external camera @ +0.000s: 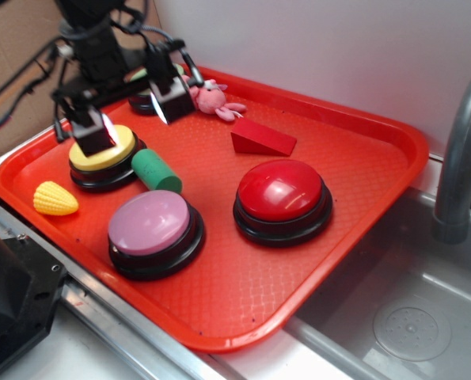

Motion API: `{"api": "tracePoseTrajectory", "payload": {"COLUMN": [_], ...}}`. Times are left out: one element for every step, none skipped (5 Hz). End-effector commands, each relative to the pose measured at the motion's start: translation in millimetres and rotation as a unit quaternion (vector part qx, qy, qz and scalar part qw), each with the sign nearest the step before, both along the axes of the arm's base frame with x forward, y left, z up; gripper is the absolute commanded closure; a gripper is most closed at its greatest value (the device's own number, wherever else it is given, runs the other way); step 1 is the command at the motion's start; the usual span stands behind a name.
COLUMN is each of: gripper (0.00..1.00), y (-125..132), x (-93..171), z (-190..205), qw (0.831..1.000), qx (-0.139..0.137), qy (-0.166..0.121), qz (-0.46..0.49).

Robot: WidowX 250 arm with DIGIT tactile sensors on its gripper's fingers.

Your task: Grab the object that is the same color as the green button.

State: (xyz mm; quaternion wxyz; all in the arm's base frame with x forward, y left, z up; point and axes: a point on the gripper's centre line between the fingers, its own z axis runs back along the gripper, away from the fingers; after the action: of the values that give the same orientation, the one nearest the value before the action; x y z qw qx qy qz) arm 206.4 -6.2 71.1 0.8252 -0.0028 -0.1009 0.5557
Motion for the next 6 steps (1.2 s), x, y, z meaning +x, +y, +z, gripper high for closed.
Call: {"api": "tracePoseTrajectory", "payload": {"gripper": [0.00,0.00,0.25,1.00,1.00,1.00], "y": [15,22,23,23,23,17], "x": [2,3,7,13,21,34], "z": [-37,-48,-51,-50,-39,-16], "qw": [1.000,0.999,0.999,0.998,0.998,0.988], "qx": [-0.009,-0.029,-0.039,-0.049,-0.024,-0.015], "qy": [0.009,0.017,0.017,0.041,0.036,0.061], "qz": [0.021,0.033,0.032,0.007,-0.044,-0.139]}}
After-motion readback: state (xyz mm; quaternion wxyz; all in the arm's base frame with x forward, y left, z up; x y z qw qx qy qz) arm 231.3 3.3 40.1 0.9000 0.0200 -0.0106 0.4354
